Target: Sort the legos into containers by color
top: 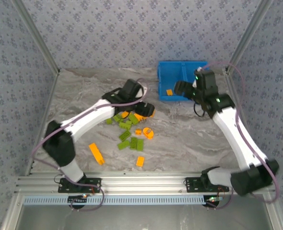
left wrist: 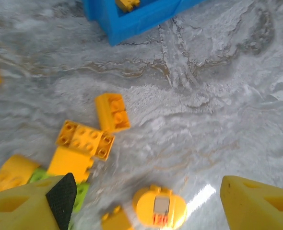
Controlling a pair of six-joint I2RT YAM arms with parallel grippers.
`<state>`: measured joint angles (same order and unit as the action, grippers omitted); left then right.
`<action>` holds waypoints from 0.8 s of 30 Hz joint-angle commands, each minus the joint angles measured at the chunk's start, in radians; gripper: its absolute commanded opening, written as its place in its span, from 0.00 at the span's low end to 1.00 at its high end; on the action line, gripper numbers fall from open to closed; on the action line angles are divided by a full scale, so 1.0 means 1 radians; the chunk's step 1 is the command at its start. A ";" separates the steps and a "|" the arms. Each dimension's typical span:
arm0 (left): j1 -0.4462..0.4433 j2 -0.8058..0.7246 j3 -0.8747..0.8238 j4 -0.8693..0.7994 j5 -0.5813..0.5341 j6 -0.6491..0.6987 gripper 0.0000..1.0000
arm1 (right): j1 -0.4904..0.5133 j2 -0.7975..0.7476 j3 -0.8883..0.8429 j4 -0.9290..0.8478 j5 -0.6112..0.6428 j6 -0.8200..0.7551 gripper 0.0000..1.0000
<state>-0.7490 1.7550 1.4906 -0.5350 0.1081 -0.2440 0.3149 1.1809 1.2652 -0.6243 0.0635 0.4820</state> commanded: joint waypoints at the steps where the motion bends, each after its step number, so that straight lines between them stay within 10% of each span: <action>1: -0.007 0.159 0.127 -0.097 -0.027 -0.072 0.77 | 0.014 -0.117 -0.135 -0.098 0.001 0.059 0.99; 14: -0.010 0.556 0.441 -0.197 -0.101 -0.054 0.54 | 0.043 -0.388 -0.234 -0.256 0.031 0.077 1.00; 24: -0.033 0.514 0.513 -0.209 -0.067 -0.080 0.26 | 0.043 -0.466 -0.191 -0.302 0.050 0.102 1.00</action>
<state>-0.7628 2.3249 1.9507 -0.7105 0.0288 -0.3225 0.3527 0.7612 1.0325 -0.8780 0.0784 0.5613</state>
